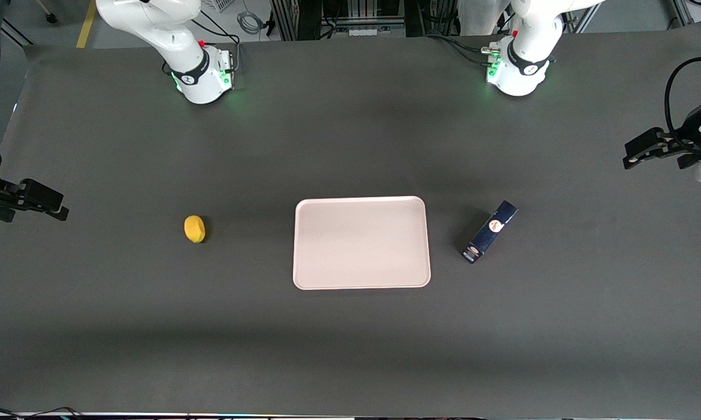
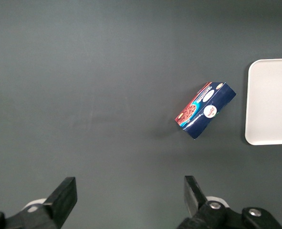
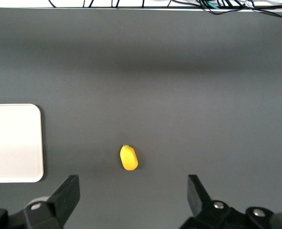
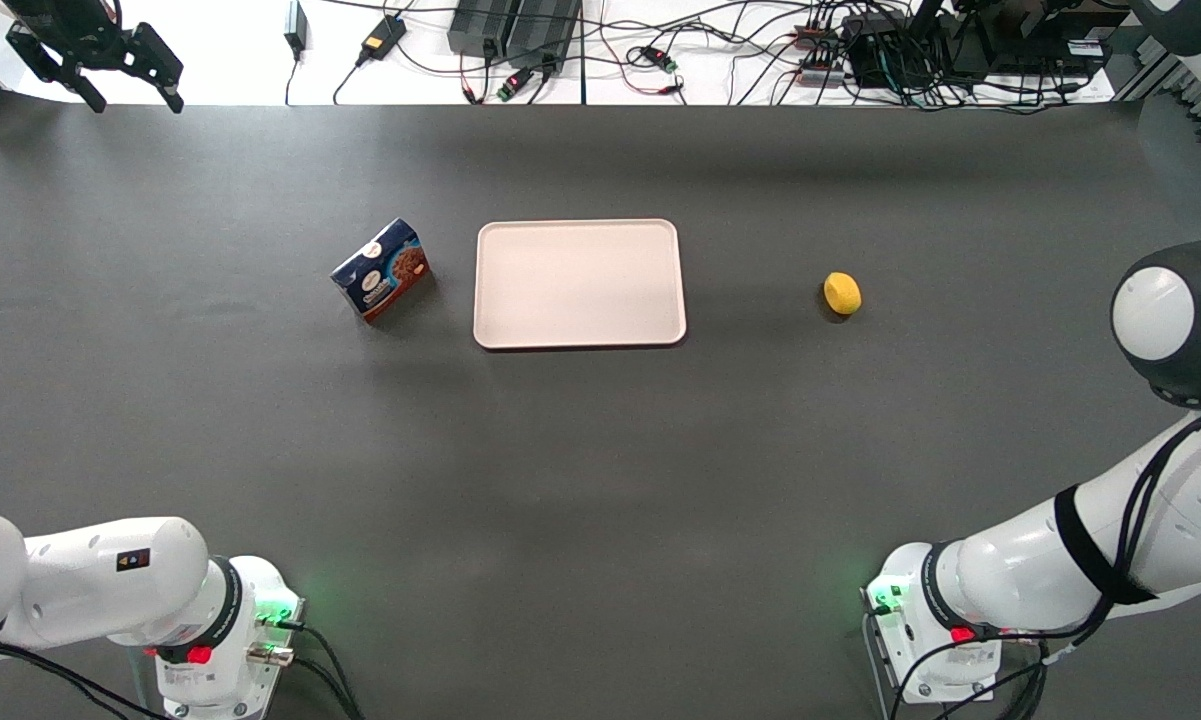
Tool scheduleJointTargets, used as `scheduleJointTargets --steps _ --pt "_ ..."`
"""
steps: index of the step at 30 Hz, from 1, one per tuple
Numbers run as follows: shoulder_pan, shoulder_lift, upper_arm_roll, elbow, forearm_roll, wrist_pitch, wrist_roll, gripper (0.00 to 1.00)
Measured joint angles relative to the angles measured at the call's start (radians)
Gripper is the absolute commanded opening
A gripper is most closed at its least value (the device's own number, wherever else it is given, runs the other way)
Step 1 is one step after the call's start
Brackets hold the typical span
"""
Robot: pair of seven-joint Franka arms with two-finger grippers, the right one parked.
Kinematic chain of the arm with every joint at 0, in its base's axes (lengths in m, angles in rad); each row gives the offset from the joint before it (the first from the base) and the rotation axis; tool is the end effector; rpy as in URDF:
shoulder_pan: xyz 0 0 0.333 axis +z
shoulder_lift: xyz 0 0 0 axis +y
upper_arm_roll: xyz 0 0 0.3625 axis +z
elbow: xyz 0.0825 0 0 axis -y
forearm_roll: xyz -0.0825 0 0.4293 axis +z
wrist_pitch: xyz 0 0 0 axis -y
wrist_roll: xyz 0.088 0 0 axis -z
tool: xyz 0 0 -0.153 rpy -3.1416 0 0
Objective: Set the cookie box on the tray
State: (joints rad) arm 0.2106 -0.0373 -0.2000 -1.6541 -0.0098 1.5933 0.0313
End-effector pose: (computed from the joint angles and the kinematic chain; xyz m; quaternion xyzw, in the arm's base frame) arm 0.5862 0.0028 0.6055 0.9999 -0.0101 -0.0121 0.0015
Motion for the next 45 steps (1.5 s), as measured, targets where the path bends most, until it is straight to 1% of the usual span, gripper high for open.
scheduleJointTargets --steps 3,11,16,25,37,45 --pt "-0.005 0.000 -0.002 0.000 0.000 0.000 0.034 1.00" --pt "-0.027 0.001 -0.008 0.000 0.000 0.031 0.275 1.00" --pt "-0.061 0.010 -0.029 0.000 0.000 0.038 0.368 1.00" --pt "-0.084 0.075 -0.135 -0.026 0.002 0.070 0.390 1.00" --pt "-0.089 0.194 -0.147 -0.140 0.030 0.271 0.427 1.00" --pt "-0.112 0.245 -0.159 -0.184 0.031 0.354 0.430 1.00"
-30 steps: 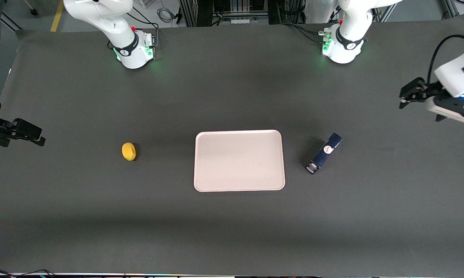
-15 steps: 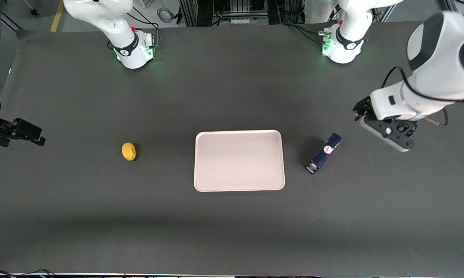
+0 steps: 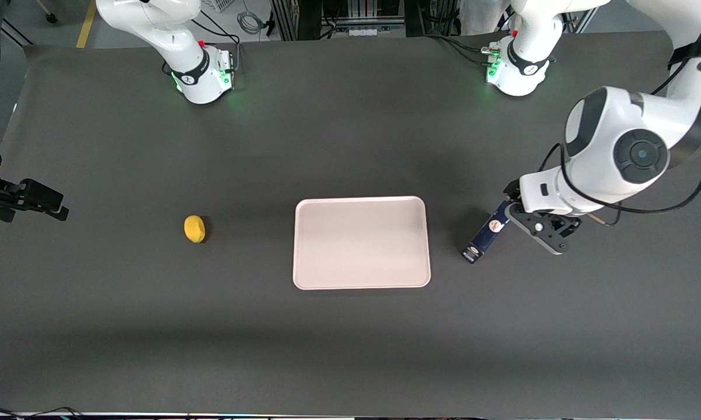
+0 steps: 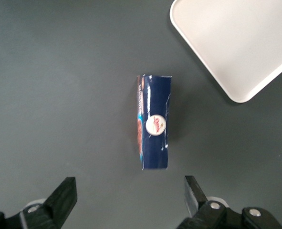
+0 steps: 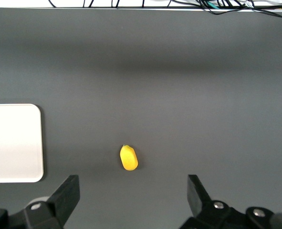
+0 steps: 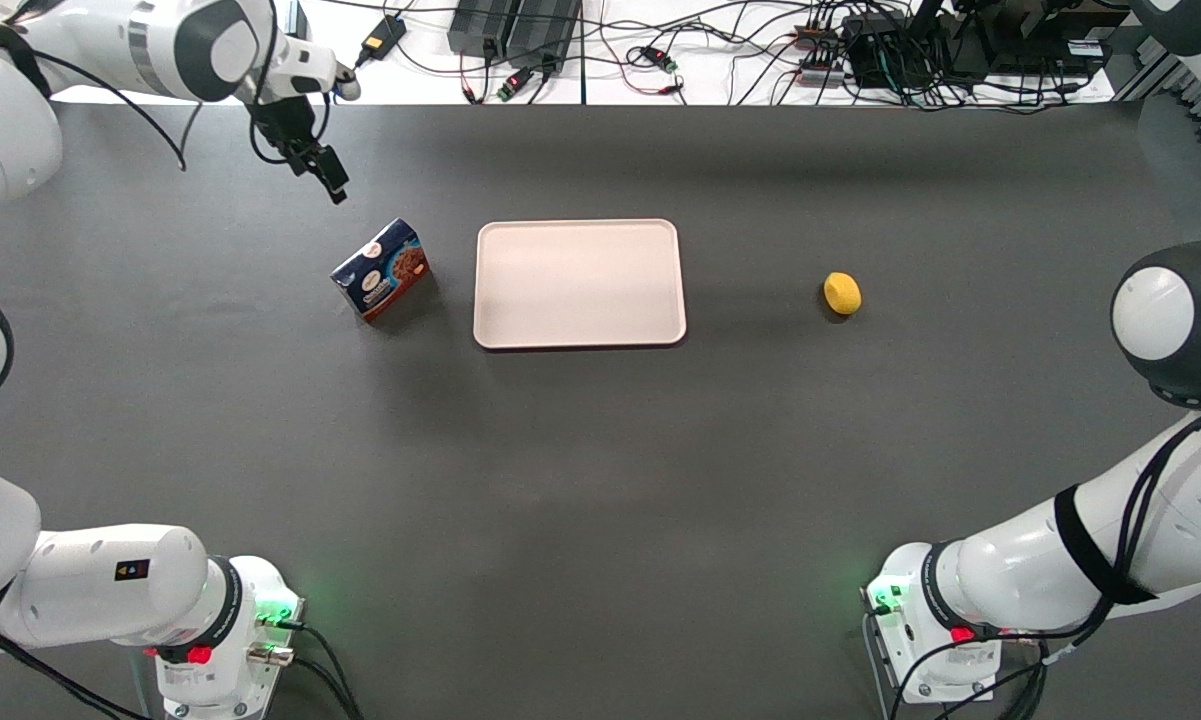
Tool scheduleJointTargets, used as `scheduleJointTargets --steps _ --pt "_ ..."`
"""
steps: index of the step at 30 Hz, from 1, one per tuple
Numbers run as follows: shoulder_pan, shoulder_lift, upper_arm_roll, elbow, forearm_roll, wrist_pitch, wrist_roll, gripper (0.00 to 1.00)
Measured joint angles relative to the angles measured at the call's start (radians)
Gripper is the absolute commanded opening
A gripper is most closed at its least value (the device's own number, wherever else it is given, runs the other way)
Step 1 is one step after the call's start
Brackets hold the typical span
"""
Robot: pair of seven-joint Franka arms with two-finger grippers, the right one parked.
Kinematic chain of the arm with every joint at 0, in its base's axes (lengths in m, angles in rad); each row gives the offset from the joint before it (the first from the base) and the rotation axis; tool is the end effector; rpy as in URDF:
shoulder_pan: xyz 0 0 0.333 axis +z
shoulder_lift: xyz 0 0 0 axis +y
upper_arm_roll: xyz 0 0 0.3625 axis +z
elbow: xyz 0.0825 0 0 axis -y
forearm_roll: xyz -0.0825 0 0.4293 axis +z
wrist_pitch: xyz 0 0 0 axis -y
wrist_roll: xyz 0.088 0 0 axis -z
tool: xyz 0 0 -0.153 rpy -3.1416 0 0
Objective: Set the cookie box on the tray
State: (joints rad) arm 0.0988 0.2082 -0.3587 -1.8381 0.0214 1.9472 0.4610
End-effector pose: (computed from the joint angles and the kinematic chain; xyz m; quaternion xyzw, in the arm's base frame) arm 0.6279 -0.1551 0.3945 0.9337 -0.3545 -0.0399 0.0308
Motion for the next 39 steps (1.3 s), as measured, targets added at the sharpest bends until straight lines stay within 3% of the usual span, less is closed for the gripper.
scheduleJointTargets --steps 18,39 --pt "-0.013 0.077 -0.010 -0.154 0.001 0.292 -0.013 1.00" --pt "-0.032 0.146 -0.010 -0.241 0.042 0.481 -0.067 1.00"
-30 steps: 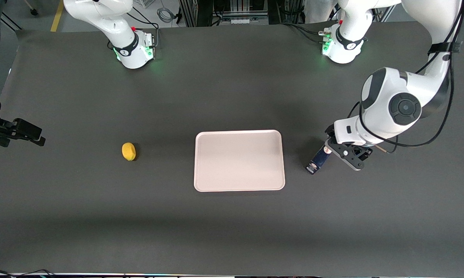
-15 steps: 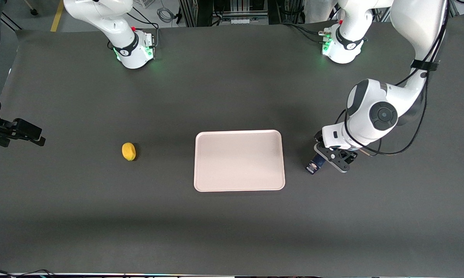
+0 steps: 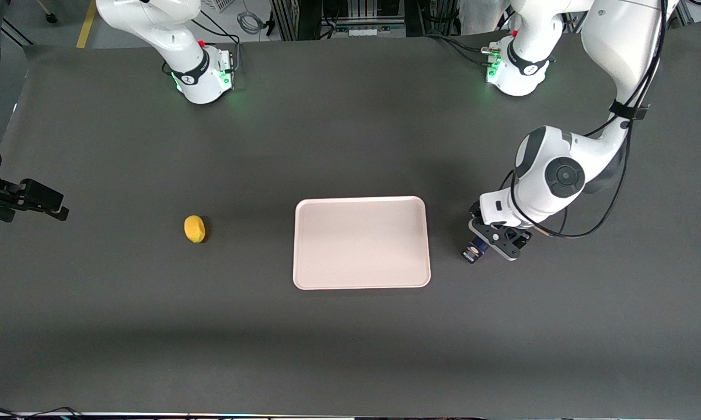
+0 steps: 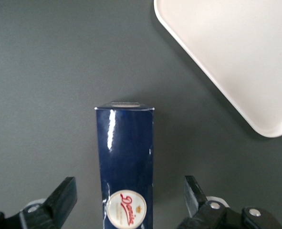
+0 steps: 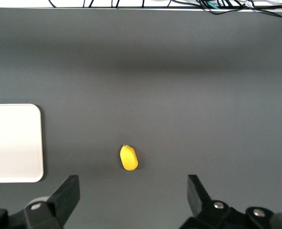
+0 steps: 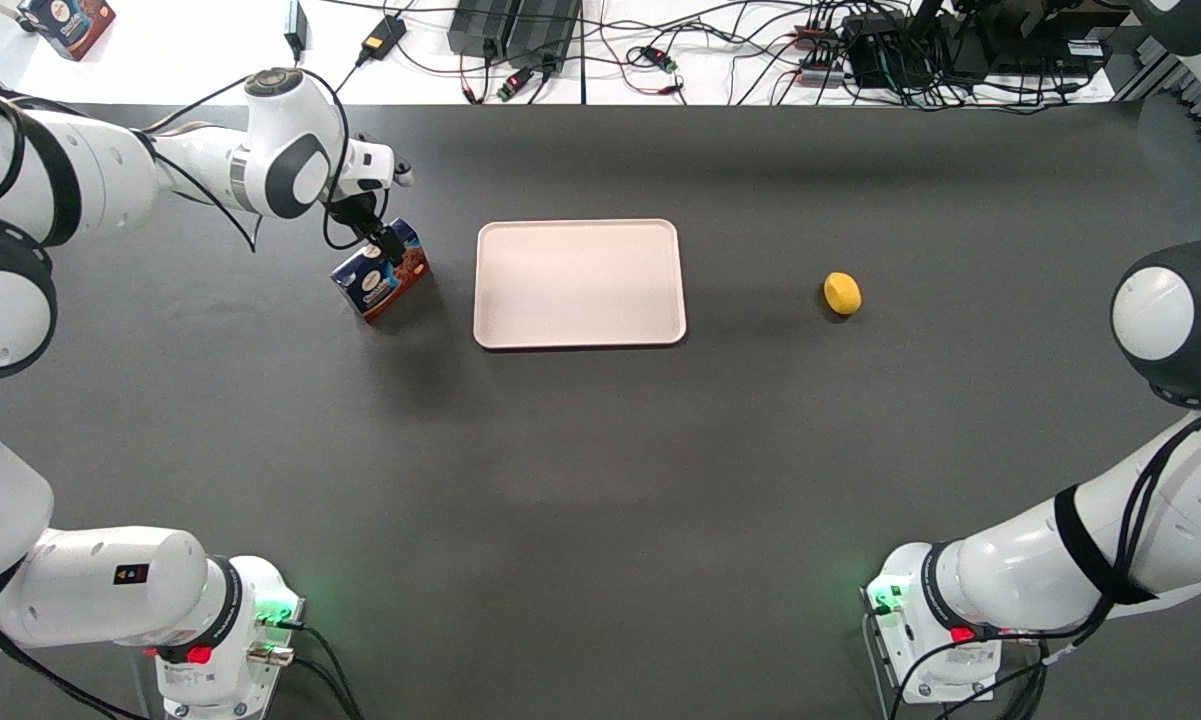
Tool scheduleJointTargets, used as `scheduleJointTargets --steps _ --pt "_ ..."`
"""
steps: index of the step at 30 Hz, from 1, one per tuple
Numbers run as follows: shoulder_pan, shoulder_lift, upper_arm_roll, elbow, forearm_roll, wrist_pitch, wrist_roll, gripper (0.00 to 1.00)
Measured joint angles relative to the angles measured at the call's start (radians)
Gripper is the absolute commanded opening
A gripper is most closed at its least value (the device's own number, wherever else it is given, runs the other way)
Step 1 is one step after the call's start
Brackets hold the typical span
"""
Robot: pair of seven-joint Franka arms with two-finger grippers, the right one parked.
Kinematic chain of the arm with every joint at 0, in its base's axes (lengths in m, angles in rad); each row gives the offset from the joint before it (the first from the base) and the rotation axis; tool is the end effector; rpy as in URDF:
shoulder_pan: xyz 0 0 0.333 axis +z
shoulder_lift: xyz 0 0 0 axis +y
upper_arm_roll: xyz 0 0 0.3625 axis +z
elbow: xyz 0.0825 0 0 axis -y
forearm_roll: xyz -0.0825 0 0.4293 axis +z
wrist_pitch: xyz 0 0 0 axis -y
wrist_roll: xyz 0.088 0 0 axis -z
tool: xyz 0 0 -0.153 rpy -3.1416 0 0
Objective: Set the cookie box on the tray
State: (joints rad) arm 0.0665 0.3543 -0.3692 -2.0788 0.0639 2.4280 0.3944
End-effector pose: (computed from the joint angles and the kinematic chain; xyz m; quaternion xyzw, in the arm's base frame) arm 0.6069 -0.1864 0.2332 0.9345 -0.3533 0.0123 0.0410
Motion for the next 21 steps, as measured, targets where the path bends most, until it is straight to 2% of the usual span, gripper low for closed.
scheduleJointTargets --steps 5,11,14,17,21 --pt "-0.002 0.020 0.000 -0.007 0.038 0.022 -0.026 1.00" --pt "-0.002 0.031 0.002 -0.007 0.045 0.028 -0.038 0.98" --pt "-0.002 0.031 0.002 -0.008 0.045 0.028 -0.043 0.96" --pt "-0.002 0.031 0.003 -0.009 0.046 0.028 -0.046 0.87" --pt "-0.002 0.032 0.006 -0.011 0.046 0.028 -0.051 0.88"
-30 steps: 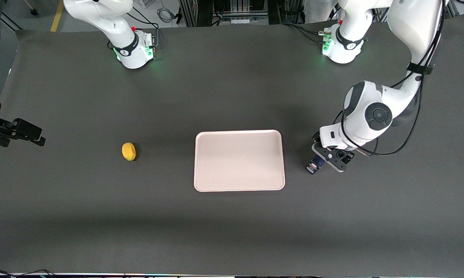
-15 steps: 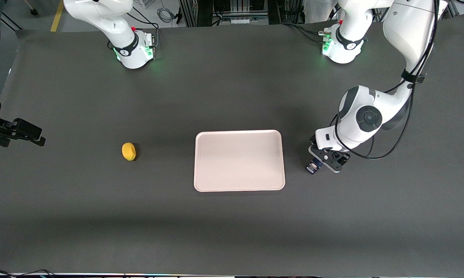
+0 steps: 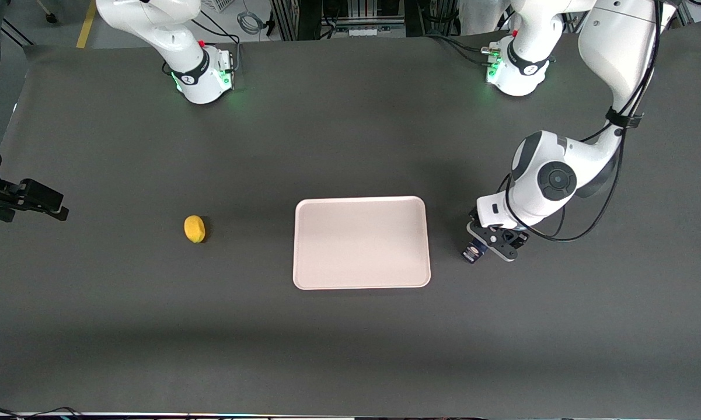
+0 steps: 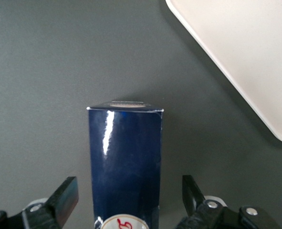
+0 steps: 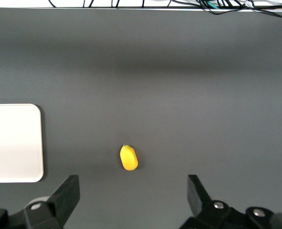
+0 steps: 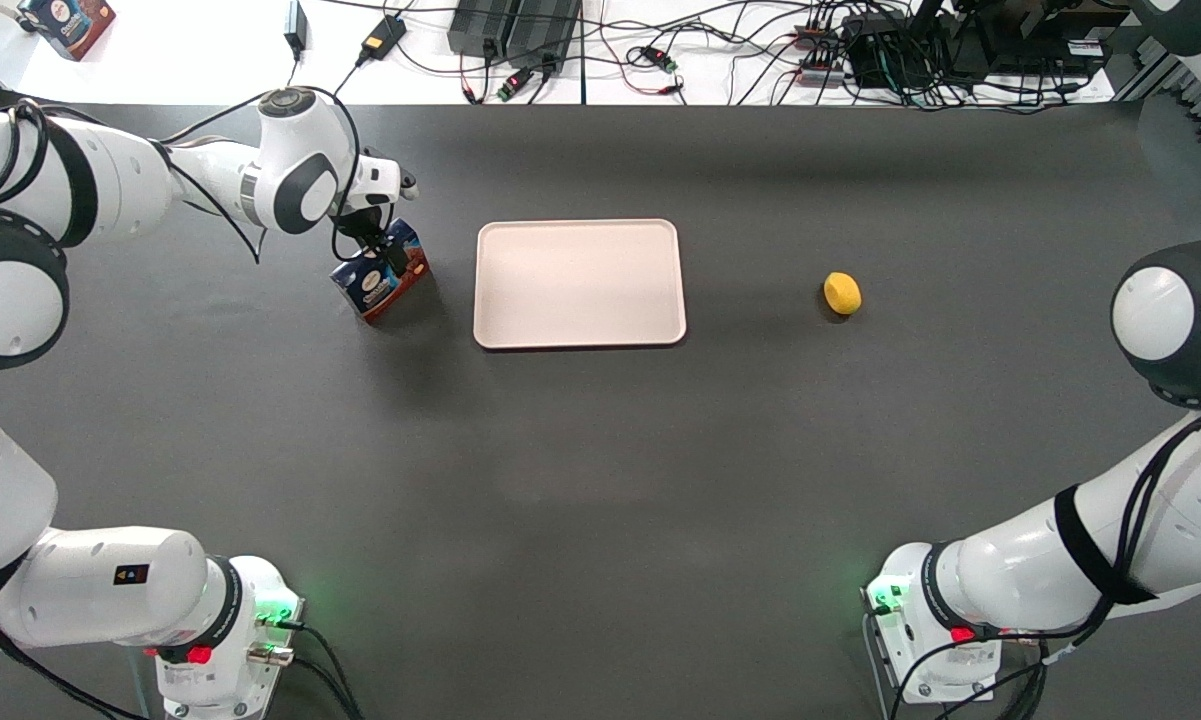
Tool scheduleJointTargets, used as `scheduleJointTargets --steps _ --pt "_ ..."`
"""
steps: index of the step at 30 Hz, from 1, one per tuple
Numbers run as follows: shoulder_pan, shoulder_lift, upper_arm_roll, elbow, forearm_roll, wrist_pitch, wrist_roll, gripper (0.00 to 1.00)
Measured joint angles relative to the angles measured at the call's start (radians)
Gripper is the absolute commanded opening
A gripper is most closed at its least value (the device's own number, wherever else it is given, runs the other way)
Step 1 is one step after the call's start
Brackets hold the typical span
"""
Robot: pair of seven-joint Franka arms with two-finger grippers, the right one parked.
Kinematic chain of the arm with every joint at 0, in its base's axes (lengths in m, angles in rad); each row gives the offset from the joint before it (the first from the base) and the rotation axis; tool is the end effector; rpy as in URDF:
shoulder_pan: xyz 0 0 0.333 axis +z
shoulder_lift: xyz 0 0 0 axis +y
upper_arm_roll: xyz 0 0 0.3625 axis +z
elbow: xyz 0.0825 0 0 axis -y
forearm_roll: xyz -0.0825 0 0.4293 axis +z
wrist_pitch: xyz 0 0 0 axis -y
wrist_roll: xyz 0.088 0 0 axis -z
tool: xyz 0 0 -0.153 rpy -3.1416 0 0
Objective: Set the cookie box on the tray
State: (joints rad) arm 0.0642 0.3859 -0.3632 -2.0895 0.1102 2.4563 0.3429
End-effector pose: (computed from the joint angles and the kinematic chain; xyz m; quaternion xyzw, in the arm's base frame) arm 0.6040 -0.1837 0.2119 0.9385 -0.3437 0.0059 0.0319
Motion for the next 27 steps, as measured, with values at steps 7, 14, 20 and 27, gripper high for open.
scheduleJointTargets --steps 7,14,20,27 --pt "0.000 0.004 0.004 -0.008 0.000 0.000 -0.003 0.83" --pt "0.000 0.008 0.006 -0.012 0.001 0.000 -0.040 0.69" --pt "0.000 0.008 0.006 -0.014 0.001 0.001 -0.049 0.28" --pt "0.000 0.007 0.007 -0.011 0.003 0.002 -0.050 0.11"
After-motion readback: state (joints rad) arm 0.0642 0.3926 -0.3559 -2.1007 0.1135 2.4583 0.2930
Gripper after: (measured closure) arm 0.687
